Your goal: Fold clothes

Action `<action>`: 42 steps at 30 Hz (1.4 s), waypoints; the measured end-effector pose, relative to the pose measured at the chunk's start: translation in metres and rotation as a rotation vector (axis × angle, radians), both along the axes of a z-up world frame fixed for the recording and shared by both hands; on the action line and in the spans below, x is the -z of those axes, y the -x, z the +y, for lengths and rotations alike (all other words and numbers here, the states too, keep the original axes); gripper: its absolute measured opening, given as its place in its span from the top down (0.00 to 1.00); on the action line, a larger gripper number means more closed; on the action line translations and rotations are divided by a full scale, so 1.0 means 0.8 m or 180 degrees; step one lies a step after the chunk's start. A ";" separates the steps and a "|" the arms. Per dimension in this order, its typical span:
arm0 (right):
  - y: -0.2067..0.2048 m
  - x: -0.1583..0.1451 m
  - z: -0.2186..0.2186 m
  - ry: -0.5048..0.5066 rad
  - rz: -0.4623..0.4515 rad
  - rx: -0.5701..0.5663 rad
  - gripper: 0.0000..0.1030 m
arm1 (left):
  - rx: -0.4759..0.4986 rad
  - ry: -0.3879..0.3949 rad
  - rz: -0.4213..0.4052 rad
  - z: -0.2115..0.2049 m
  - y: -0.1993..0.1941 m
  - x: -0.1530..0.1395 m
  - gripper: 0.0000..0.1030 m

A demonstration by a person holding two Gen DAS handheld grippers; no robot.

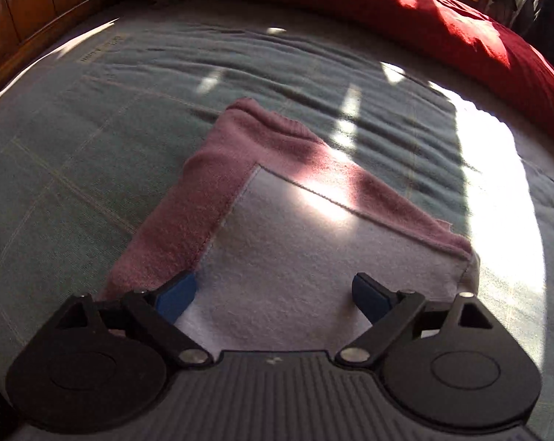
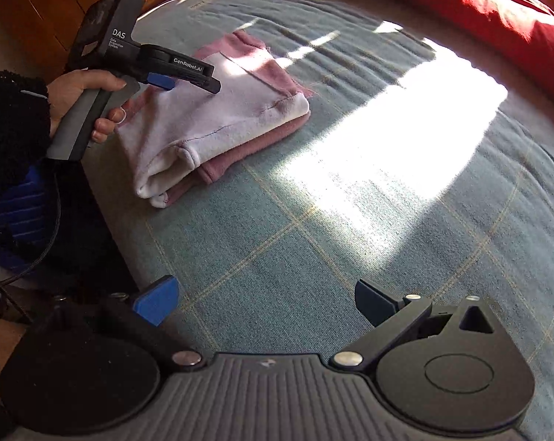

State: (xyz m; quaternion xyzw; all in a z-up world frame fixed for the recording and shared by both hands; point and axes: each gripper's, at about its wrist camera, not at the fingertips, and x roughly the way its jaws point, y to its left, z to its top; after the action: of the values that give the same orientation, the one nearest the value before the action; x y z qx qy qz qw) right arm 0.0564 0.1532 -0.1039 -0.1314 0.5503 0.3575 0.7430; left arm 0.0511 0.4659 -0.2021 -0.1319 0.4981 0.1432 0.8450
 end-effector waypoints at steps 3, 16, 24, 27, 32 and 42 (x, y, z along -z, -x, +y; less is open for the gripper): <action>0.002 0.006 0.004 0.0029 0.0039 0.0041 0.00 | 0.0141 -0.0067 0.0136 -0.008 -0.011 0.005 0.00; 0.008 -0.005 0.024 0.0062 0.0116 0.0197 0.00 | 0.0082 0.0245 -0.0113 0.011 0.002 -0.003 0.01; 0.021 -0.035 0.039 0.0049 0.0016 -0.0019 0.00 | 0.0006 -0.0273 -0.0238 -0.021 0.057 -0.082 0.01; 0.025 -0.047 0.044 0.0079 -0.0080 -0.0127 0.00 | -0.0024 -0.0506 -0.0310 -0.035 0.082 -0.116 0.01; 0.032 -0.068 0.046 0.0107 -0.0228 -0.0309 0.00 | -0.0195 -0.0597 -0.0435 -0.058 0.132 -0.189 0.01; 0.050 -0.124 0.020 -0.0037 -0.0396 -0.0540 0.00 | -0.0713 -0.0792 -0.0272 -0.134 0.213 -0.298 0.01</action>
State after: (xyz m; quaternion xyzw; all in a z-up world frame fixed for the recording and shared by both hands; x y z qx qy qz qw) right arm 0.0161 0.1690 -0.0046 -0.1951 0.4879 0.4134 0.7436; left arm -0.1193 0.3587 0.0367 -0.0870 0.4224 0.2913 0.8539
